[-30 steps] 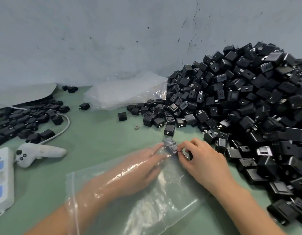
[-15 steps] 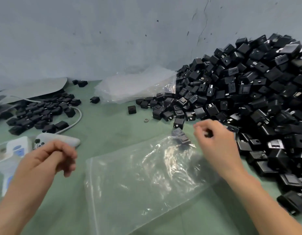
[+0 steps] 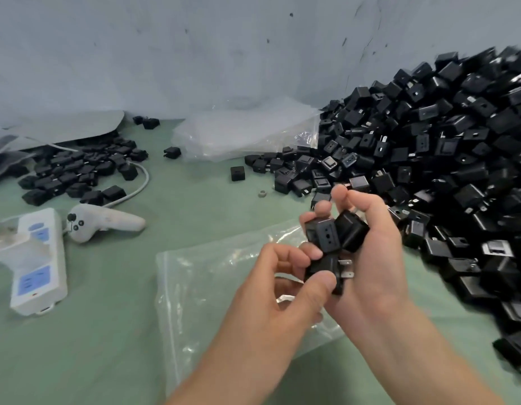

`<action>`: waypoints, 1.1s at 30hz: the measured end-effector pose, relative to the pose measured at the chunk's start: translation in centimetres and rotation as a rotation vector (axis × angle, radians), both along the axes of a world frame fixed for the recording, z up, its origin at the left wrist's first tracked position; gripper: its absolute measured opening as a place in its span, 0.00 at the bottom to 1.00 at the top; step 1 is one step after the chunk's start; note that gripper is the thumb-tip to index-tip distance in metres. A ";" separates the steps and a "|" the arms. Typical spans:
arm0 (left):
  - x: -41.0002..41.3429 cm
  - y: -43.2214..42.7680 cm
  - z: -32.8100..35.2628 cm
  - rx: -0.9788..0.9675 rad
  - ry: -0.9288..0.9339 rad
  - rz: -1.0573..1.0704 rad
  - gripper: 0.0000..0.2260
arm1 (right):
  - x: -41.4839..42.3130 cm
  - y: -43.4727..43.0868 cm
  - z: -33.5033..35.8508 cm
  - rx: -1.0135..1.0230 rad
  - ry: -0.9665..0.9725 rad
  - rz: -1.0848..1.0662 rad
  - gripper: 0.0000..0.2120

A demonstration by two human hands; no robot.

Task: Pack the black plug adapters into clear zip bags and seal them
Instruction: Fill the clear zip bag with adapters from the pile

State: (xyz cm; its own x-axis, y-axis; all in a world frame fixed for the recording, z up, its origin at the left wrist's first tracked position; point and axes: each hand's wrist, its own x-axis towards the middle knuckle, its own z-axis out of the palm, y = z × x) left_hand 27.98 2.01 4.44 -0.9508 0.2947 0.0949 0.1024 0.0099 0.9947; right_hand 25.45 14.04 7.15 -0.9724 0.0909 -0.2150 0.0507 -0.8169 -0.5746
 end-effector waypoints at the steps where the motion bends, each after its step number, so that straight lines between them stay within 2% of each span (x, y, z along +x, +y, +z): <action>1: -0.1 -0.2 -0.1 0.003 -0.035 0.009 0.13 | 0.1 -0.2 -0.1 0.019 -0.011 0.002 0.04; 6: -0.1 -1.5 -0.1 -0.108 -0.154 -0.044 0.26 | 0.3 -0.9 -0.8 0.100 -0.092 0.047 0.08; 9: 0.1 -2.0 0.1 -0.007 -0.300 -0.092 0.28 | 0.6 -1.5 -1.2 0.108 -0.116 0.056 0.10; 11: 0.4 -2.3 0.5 0.047 -0.360 -0.122 0.26 | 0.7 -1.8 -1.5 0.142 -0.134 0.036 0.10; 14: -0.3 -4.7 1.6 0.042 -0.239 -0.128 0.18 | 0.4 -2.0 -1.9 0.153 -0.085 -0.030 0.05; 15: -1.0 -6.5 2.2 0.055 -0.189 -0.094 0.16 | 0.2 -1.8 -1.9 0.161 -0.058 -0.054 0.04; 17: -3.0 -11.4 3.0 0.064 -0.138 0.021 0.17 | -0.3 -0.9 -1.9 0.230 -0.010 -0.092 0.05; 19: -4.6 -16.5 3.1 0.012 -0.172 0.183 0.19 | -0.7 0.5 -1.8 0.315 0.039 -0.127 0.06; 22: -4.8 -21.5 0.2 -0.100 -0.280 0.303 0.11 | -1.4 2.5 -1.6 0.472 0.066 -0.158 0.07; 25: -4.7 -22.0 -2.2 -0.200 -0.361 0.251 0.11 | -1.6 3.9 -2.4 0.802 0.112 -0.193 0.10; 28: -3.7 -19.0 -2.0 -0.254 -0.353 0.028 0.17 | -1.5 3.8 -4.4 1.197 0.223 -0.234 0.11; 30: -3.0 -16.2 -2.0 -0.250 -0.317 -0.039 0.15 | -1.3 3.2 -5.7 1.531 0.355 -0.278 0.09; 32: -2.9 -14.1 -2.6 -0.306 -0.239 0.001 0.14 | -1.1 2.3 -6.4 1.938 0.549 -0.316 0.09; 33: -2.8 -13.5 -3.0 -0.369 -0.165 0.024 0.14 | -1.0 1.8 -6.6 2.073 0.656 -0.310 0.10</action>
State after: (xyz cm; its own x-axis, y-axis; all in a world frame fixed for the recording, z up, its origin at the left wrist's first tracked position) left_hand 25.16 -11.48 1.43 -0.9515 0.2577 -0.1678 -0.0635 0.3694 0.9271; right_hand 24.41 15.84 0.53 -0.7598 -0.1847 0.6234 -0.4345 0.8575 -0.2755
